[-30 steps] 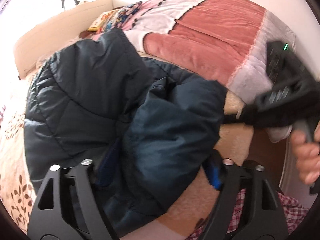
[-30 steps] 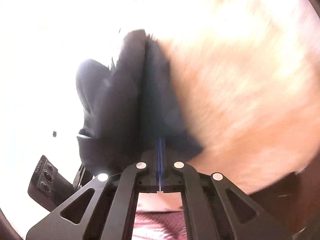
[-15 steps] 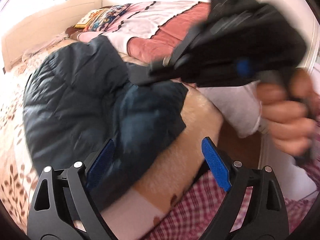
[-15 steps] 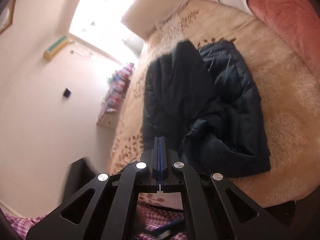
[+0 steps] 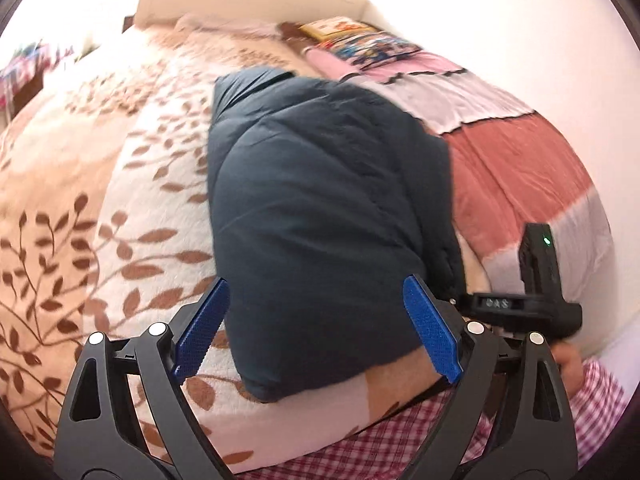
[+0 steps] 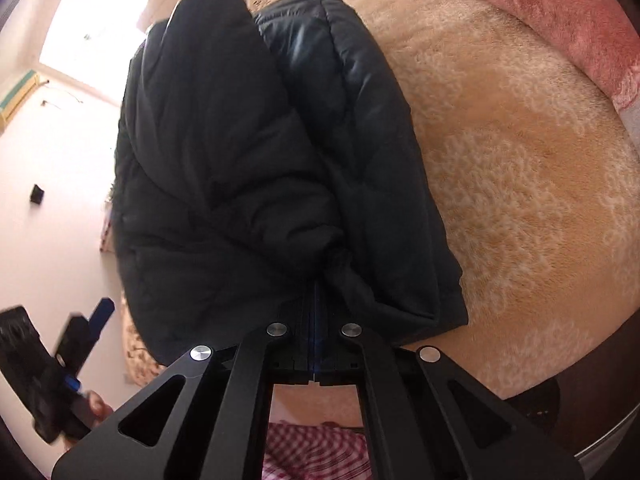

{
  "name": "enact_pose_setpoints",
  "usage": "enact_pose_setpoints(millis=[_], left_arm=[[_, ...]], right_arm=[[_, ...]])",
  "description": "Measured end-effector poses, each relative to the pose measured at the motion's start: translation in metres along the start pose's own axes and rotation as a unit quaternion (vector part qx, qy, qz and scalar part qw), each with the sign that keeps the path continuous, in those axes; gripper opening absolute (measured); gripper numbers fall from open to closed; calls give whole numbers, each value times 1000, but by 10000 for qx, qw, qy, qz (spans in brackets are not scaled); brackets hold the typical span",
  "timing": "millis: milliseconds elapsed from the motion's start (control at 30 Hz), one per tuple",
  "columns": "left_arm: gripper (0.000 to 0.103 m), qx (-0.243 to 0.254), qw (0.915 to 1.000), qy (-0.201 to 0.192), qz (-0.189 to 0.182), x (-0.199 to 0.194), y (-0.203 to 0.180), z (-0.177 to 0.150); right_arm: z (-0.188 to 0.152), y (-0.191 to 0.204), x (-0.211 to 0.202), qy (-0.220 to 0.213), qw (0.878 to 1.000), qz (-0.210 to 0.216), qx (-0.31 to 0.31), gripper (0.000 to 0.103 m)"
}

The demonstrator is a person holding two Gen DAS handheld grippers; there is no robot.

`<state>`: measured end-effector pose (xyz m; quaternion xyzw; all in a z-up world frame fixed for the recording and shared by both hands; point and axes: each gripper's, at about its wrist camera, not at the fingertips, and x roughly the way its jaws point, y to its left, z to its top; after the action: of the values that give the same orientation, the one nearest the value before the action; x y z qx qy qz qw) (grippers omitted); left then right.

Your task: Fold large clothes

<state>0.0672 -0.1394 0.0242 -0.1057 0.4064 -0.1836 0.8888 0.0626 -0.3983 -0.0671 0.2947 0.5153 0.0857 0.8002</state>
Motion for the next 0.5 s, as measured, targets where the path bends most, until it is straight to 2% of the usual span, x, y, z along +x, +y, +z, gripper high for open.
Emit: enact_pose_setpoints(millis=[167,267,500], left_arm=[[87,-54,9986,361,371,37,5,-11],[89,-305,9984,250,397,41,12,-15],[92,-497,9969,221,574,46,15,-21]], right_arm=[[10,-7,20,23,10000,75,43,0],[17,-8,31,33,9999,133,88,0],[16,-6,26,5,10000,36,-76,0]])
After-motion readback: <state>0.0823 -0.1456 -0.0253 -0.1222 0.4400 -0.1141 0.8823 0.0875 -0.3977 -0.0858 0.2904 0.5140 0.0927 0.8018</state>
